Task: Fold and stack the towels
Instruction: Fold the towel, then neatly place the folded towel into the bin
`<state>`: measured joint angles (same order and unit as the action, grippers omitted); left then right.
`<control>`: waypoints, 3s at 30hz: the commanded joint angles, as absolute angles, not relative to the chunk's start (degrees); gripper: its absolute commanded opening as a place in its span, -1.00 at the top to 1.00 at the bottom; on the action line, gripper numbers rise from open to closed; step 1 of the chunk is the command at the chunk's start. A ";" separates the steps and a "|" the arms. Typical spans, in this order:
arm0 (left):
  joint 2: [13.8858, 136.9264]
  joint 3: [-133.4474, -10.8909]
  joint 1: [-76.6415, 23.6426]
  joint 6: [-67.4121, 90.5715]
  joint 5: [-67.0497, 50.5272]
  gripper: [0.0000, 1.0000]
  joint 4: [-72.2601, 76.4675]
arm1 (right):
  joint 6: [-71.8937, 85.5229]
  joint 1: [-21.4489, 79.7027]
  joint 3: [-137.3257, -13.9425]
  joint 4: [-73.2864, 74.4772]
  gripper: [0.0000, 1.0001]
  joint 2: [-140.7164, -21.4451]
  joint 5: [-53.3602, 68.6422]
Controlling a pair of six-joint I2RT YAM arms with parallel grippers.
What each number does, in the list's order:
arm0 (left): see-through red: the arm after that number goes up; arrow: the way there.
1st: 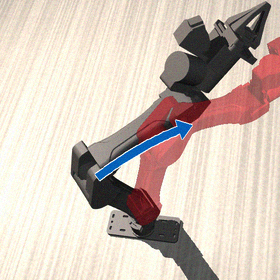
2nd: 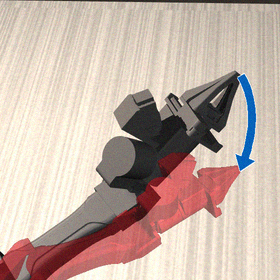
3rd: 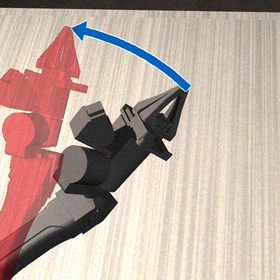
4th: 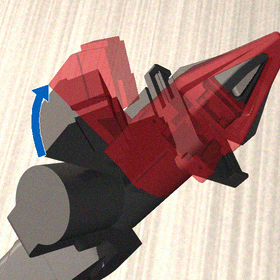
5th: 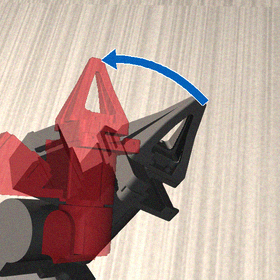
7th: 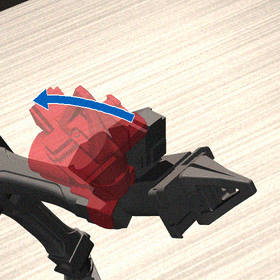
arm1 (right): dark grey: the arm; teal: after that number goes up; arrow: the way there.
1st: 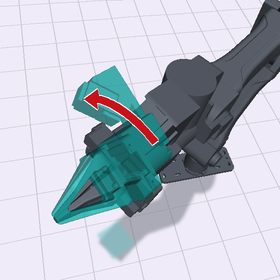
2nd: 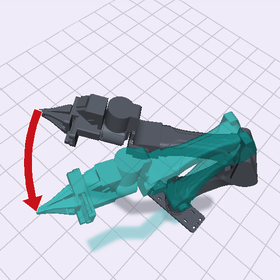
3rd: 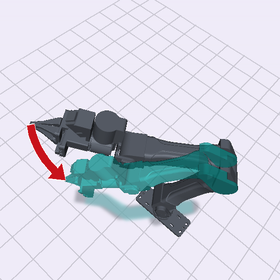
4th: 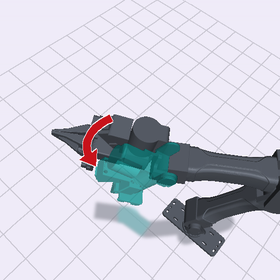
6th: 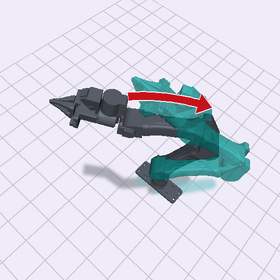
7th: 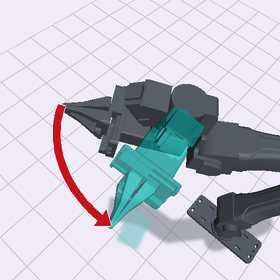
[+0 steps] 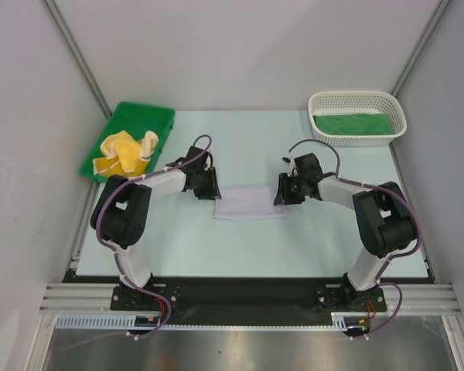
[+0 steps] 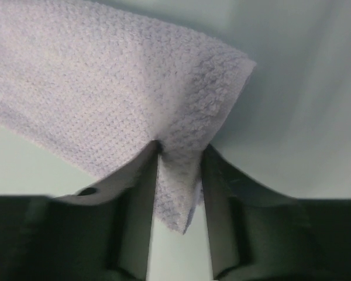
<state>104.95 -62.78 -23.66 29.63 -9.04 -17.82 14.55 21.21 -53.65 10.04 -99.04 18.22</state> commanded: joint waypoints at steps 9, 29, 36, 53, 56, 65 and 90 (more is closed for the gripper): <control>91.68 -68.89 -20.22 28.57 -4.22 0.25 -28.28 | 13.10 22.24 -58.35 22.39 1.00 -97.12 13.54; 86.22 -67.59 -18.54 24.17 -12.39 0.17 -26.72 | -3.60 8.45 -103.14 45.88 1.00 -111.25 7.74; 88.50 -67.15 -18.63 24.87 -17.75 0.17 -24.43 | -8.51 0.36 -122.74 50.26 1.00 -122.85 7.91; 88.86 -67.85 -19.07 23.55 -21.79 0.17 -24.96 | -13.71 -11.77 -142.11 39.12 1.00 -137.53 8.00; 88.60 -67.85 -19.07 23.91 -23.38 0.17 -24.08 | -11.69 -13.18 -143.35 36.31 1.00 -139.56 7.38; 87.80 -67.85 -19.16 24.08 -23.91 0.17 -23.03 | -7.48 -16.08 -144.93 29.27 1.00 -143.34 10.72; 86.49 -69.34 -19.86 22.33 -19.87 0.18 -25.49 | 2.64 -20.22 -137.91 22.76 -0.82 -138.98 6.24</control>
<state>88.86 -67.33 -19.49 24.25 -21.63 -24.75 0.84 -20.45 -139.06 26.15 -147.79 8.12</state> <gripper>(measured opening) 0.411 0.877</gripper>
